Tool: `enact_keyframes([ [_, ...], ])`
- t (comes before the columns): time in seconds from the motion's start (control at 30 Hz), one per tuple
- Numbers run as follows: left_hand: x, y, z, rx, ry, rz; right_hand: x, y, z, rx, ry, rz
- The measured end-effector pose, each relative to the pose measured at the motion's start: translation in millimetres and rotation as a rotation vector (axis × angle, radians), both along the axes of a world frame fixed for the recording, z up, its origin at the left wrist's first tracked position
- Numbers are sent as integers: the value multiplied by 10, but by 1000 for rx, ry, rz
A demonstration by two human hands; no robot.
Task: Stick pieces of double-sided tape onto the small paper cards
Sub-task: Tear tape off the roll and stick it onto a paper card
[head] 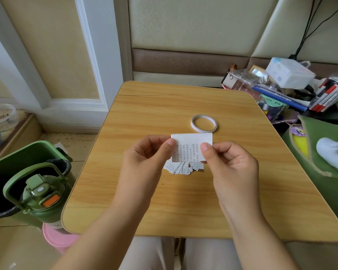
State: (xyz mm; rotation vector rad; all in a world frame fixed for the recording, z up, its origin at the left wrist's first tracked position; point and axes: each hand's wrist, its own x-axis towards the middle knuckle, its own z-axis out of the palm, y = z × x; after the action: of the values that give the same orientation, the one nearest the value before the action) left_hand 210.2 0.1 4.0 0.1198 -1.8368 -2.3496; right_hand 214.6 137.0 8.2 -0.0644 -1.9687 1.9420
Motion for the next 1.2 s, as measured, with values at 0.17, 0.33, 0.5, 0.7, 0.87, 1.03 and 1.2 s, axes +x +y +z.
enact_keyframes([
  [0.17, -61, -2, 82, 62, -38, -168, 12, 17, 28, 34, -3, 18],
  [0.33, -44, 28, 96, 75, 5, -121, 24, 20, 77, -41, -8, 31],
  [0.5, 0, 51, 92, 47, 47, -55, 37, 1, 112, -60, 7, 15],
  [0.7, 20, 68, 84, 52, 59, -54, 41, -25, 127, -90, 23, -15],
  [0.87, 28, 71, 86, 72, 55, -66, 36, -40, 139, -84, 18, -26],
  [1.03, 32, 67, 71, 87, 58, -90, 35, -42, 136, -69, 32, -41],
  [1.2, 24, 25, 43, 67, 38, -129, 29, -13, 123, 8, 52, -26],
])
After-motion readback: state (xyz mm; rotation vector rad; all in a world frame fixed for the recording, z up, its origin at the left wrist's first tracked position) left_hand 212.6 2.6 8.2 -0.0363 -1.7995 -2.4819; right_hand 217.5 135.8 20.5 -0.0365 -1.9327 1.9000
